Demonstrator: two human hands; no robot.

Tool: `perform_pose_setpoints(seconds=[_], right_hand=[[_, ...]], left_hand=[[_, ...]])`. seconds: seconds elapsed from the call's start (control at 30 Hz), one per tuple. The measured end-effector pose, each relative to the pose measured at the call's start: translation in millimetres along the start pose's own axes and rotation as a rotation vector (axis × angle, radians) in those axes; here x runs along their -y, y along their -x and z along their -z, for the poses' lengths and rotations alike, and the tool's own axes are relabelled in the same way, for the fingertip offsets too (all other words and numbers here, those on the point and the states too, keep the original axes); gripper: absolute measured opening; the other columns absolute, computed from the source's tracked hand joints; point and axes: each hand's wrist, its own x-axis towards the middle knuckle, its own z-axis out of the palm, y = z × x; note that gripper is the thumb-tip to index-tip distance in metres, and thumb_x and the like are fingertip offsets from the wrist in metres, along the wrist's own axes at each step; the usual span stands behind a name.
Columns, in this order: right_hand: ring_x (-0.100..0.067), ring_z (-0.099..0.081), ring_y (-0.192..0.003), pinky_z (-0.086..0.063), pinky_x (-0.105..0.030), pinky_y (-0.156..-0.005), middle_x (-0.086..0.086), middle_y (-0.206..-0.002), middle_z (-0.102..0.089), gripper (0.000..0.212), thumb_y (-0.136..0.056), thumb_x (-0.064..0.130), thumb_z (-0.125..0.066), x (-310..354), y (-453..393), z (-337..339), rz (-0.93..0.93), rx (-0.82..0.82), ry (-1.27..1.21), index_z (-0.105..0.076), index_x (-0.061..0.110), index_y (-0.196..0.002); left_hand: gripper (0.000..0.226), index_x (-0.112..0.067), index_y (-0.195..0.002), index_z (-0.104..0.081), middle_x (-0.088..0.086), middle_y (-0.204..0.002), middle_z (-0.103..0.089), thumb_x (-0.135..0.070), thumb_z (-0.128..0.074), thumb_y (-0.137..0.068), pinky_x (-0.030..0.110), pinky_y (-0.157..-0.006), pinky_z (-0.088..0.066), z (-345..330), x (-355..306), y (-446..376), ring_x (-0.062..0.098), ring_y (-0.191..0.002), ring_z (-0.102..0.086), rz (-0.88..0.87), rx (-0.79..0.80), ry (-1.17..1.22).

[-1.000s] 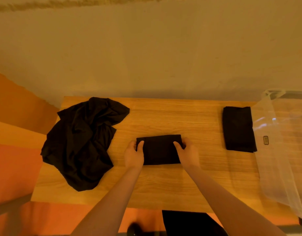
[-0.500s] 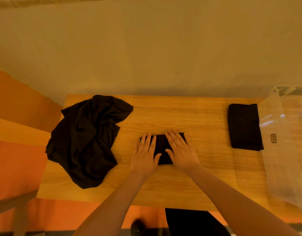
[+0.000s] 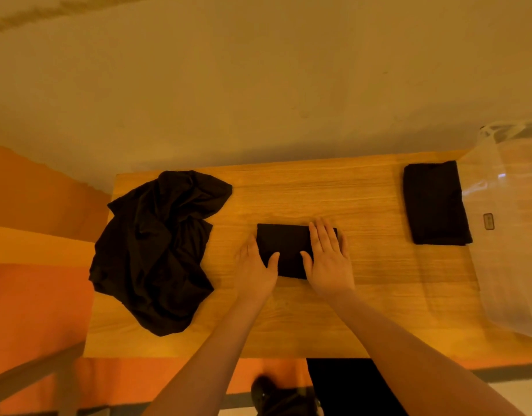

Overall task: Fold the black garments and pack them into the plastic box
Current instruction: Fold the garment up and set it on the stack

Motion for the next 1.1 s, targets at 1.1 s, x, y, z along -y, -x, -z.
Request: perform_pose_setpoints(seconds=[1.1], right_hand=[[-0.012,-0.008,-0.143,-0.013,-0.022,-0.110,0.001,-0.156,-0.007,0.083,-0.089,0.035,-0.057,-49.0,13.6,44.5,-0.278,0.110,-0.848,-0.002,0.018,-0.148]], left_hand=[[0.016,-0.019,-0.094,-0.060,0.008,-0.097,-0.063,-0.014,-0.068,-0.082,0.040,-0.079,-0.055,24.4,-104.8,-18.7,0.022,-0.086,-0.064,0.184,0.476,0.472]])
